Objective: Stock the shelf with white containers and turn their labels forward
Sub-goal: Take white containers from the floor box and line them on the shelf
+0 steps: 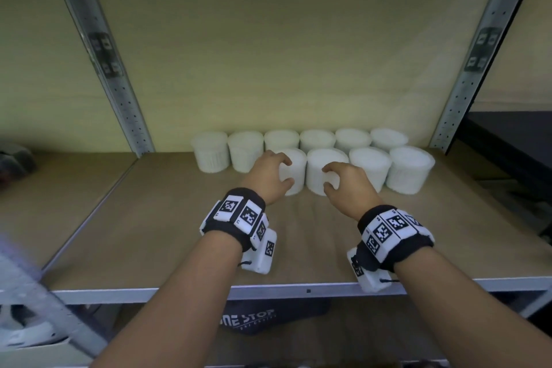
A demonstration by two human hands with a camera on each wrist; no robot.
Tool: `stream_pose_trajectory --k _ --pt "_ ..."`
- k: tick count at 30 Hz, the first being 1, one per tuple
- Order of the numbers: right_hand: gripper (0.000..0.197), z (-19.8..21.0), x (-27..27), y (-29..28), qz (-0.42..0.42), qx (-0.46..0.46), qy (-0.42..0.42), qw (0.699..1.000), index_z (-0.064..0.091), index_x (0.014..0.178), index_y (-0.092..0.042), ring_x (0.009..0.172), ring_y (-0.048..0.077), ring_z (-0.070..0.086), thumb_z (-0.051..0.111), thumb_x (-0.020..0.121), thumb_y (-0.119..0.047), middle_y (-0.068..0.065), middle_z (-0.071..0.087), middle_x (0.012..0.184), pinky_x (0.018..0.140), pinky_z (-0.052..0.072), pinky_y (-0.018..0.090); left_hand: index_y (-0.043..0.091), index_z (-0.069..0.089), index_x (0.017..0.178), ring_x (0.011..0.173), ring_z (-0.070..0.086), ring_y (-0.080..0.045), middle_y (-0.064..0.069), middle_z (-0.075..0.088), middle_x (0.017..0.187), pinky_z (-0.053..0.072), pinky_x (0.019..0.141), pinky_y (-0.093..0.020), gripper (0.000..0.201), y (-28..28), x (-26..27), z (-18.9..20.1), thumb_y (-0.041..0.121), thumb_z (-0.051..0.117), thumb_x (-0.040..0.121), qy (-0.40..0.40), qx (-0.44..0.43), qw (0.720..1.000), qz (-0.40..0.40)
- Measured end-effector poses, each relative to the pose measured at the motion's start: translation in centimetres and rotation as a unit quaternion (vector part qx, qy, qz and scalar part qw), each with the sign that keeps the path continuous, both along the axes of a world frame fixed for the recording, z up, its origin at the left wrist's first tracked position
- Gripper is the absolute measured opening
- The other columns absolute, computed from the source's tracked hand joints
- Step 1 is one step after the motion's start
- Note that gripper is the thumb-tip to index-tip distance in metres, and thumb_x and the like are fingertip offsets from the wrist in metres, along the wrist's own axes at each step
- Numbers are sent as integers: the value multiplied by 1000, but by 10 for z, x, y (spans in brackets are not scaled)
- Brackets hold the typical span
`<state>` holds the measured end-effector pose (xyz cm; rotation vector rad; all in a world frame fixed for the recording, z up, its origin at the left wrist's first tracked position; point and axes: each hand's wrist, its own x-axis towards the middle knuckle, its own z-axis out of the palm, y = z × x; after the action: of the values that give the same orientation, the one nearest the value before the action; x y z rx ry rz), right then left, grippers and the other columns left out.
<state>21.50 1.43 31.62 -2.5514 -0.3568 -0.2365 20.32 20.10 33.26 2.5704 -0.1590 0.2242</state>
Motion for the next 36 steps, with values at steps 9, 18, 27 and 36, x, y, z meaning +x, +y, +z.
stream_pose_trajectory --k 9,18,27,36 --pt "36 -10 -74 -10 19 -13 44 999 60 122 -17 117 21 56 58 86 -15 6 59 129 97 45 30 16 51 129 120 50 -19 -6 51 132 37 91 -24 45 -6 -80 1 26 63 86 37 38 999 5" --pt "30 -36 -157 -21 47 -15 68 996 64 114 -18 108 20 57 57 85 -17 2 62 118 95 49 33 20 59 115 97 55 -15 0 59 117 43 85 -25 33 -27 -164 -35 31 64 85 88 35 995 -13" --pt "23 -137 -197 -32 41 -29 209 977 66 105 -18 96 20 64 59 83 -16 2 64 102 88 54 34 14 62 112 103 61 -20 -5 64 112 46 87 -25 34 -28 -207 -141 27 68 81 228 59 971 -28" --pt "40 -270 -194 -29 65 -132 365 919 58 119 -14 110 30 58 59 80 -25 9 60 120 92 50 38 11 60 118 113 57 -31 -10 58 123 47 94 -33 37 -27 -205 -264 20 61 82 359 102 928 -11"
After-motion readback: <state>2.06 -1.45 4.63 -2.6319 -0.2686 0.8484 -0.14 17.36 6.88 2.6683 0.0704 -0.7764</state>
